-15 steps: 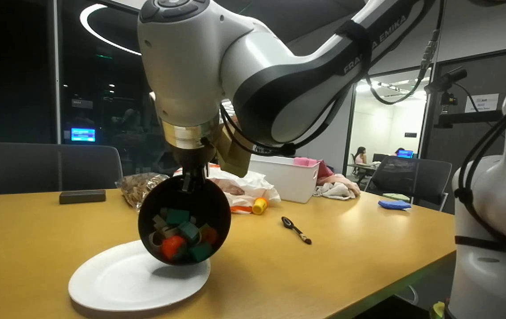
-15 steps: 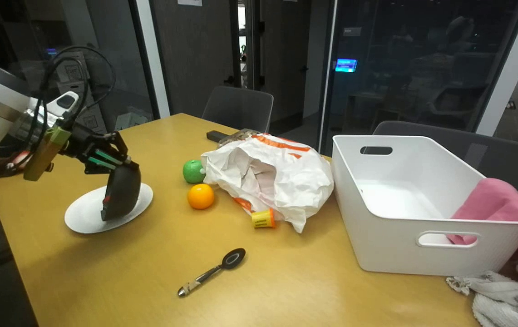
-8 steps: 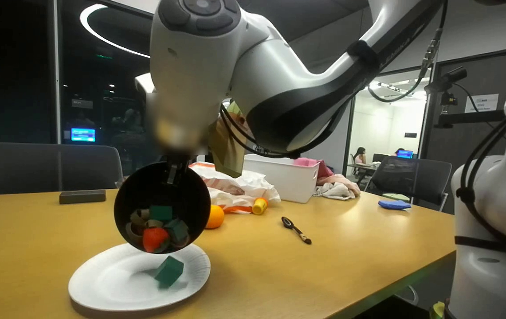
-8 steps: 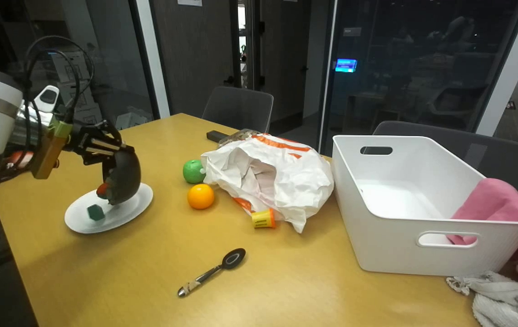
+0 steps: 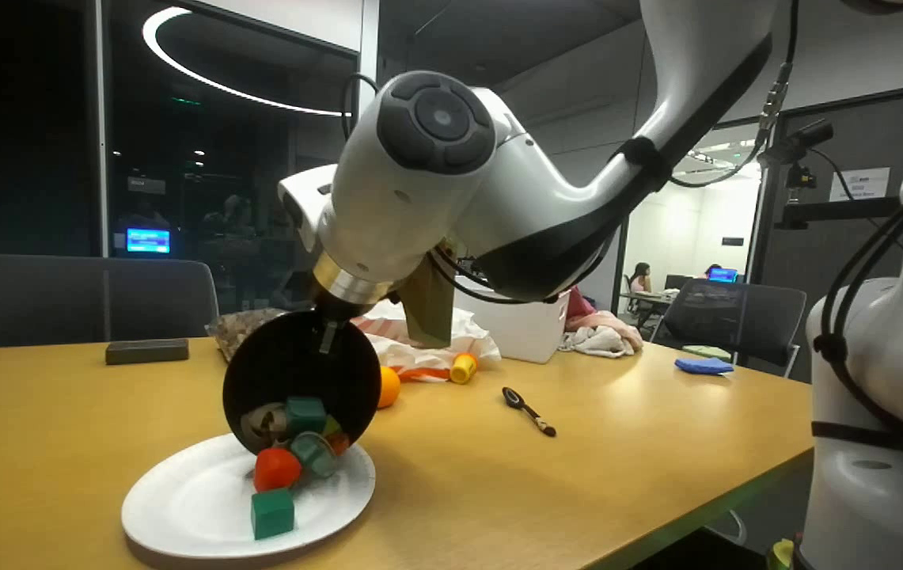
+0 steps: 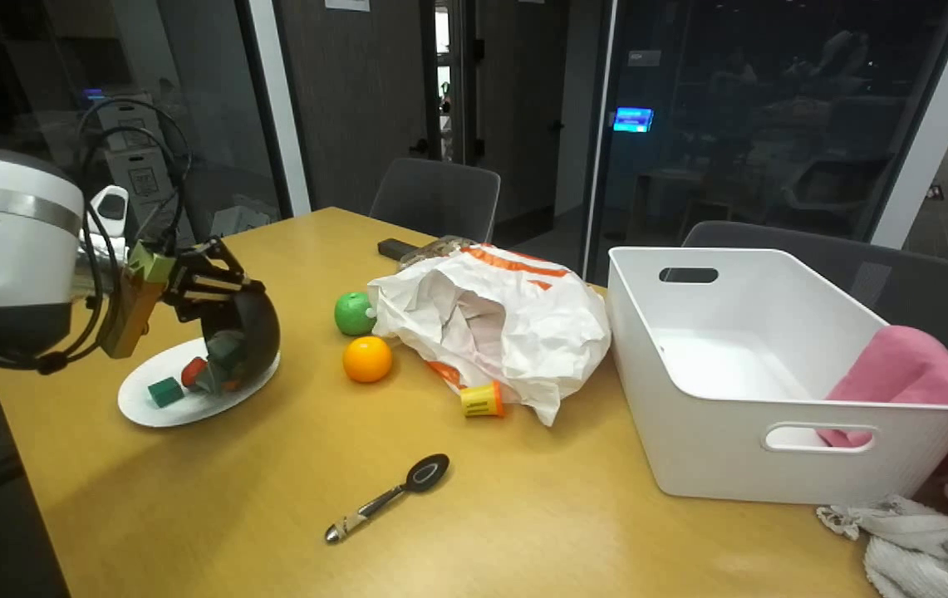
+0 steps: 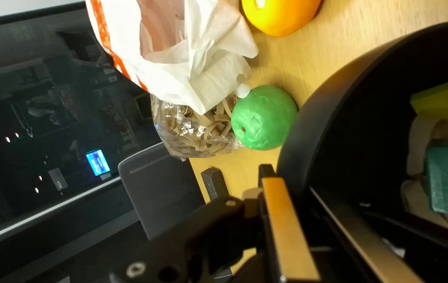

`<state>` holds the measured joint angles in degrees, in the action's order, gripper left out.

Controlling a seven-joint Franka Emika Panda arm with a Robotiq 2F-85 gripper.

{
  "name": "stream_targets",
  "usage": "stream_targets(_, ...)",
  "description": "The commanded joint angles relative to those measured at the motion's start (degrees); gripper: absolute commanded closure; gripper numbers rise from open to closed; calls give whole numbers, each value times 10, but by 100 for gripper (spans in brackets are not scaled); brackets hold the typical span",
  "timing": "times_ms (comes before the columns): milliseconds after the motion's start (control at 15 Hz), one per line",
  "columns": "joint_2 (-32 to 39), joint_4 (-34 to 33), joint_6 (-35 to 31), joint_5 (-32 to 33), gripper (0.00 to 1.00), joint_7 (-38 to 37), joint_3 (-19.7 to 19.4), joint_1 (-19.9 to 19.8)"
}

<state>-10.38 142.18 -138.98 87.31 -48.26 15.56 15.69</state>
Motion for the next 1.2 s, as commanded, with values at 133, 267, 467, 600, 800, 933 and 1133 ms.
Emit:
stream_targets(133, -41, 58, -38, 121, 92, -87, -11, 6)
stream_targets(267, -52, 66, -40, 150, 92, -109, -9, 14)
stream_targets(467, -64, 73, -53, 186, 92, -132, -12, 25)
stream_targets(600, -66, 74, -68, 218, 92, -156, -16, 31)
stream_targets(800, -62, 65, -79, 282, 92, -203, -21, 40)
stream_targets(933, -57, 55, -70, 328, 92, -238, -23, 45)
stream_targets(1133, -59, 46, -59, 388, 92, -297, -24, 56)
